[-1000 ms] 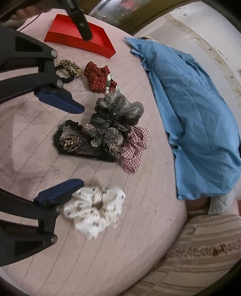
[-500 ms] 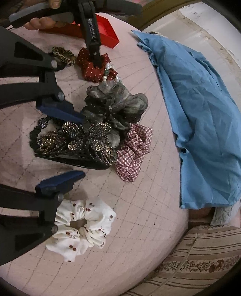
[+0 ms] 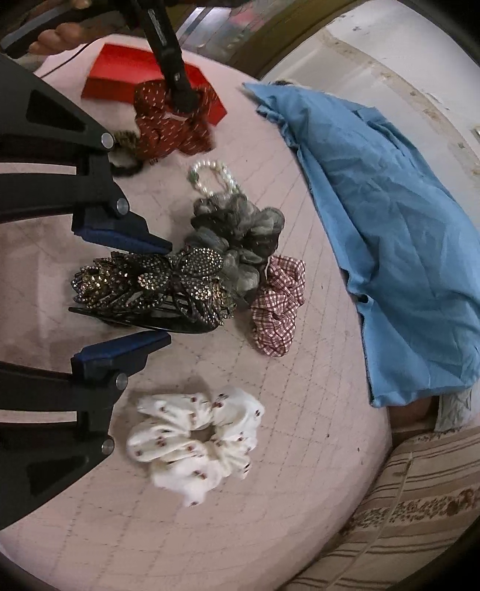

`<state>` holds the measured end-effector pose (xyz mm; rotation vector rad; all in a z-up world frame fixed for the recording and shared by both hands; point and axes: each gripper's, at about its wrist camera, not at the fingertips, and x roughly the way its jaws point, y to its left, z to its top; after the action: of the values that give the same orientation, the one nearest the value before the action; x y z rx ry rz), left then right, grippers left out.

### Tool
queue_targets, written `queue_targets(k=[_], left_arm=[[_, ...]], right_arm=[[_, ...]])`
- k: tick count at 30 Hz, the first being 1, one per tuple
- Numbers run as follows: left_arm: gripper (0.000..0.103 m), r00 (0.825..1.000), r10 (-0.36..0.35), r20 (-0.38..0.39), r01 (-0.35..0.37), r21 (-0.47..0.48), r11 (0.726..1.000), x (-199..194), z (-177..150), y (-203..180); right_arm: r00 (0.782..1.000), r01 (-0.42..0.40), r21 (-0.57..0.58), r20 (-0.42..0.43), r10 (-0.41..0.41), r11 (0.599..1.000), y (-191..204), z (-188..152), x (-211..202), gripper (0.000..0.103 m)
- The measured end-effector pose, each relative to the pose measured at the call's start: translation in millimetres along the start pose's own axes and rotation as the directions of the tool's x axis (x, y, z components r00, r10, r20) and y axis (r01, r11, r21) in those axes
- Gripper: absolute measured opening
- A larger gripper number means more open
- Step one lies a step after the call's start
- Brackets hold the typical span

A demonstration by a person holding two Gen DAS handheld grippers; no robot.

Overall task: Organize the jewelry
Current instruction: 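Grasp the red polka-dot scrunchie with left tool while right grasps the rhinestone butterfly clip, then carry scrunchie and clip into the red tray and open both tools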

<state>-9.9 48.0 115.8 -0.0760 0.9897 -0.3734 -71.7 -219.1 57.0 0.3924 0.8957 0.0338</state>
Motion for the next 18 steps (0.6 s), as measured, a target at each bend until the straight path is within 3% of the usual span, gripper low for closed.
queue_targets(k=[5, 10, 18], left_arm=[[0.007, 0.996, 0.023, 0.081, -0.024, 0.011, 1.0, -45, -14, 1], [0.007, 0.992, 0.061, 0.113, -0.061, -0.004, 0.998, -71, -30, 11], [0.007, 0.981, 0.13, 0.146, -0.117, -0.097, 0.988, -107, -56, 64]], right_arm=[[0.999, -0.037, -0.001, 0.027, 0.037, 0.999, 9, -10, -27, 0.045], [0.996, -0.071, -0.022, 0.054, 0.072, 0.997, 23, -13, -53, 0.046], [0.991, -0.126, -0.109, 0.035, 0.131, 0.986, 71, -17, -72, 0.046]])
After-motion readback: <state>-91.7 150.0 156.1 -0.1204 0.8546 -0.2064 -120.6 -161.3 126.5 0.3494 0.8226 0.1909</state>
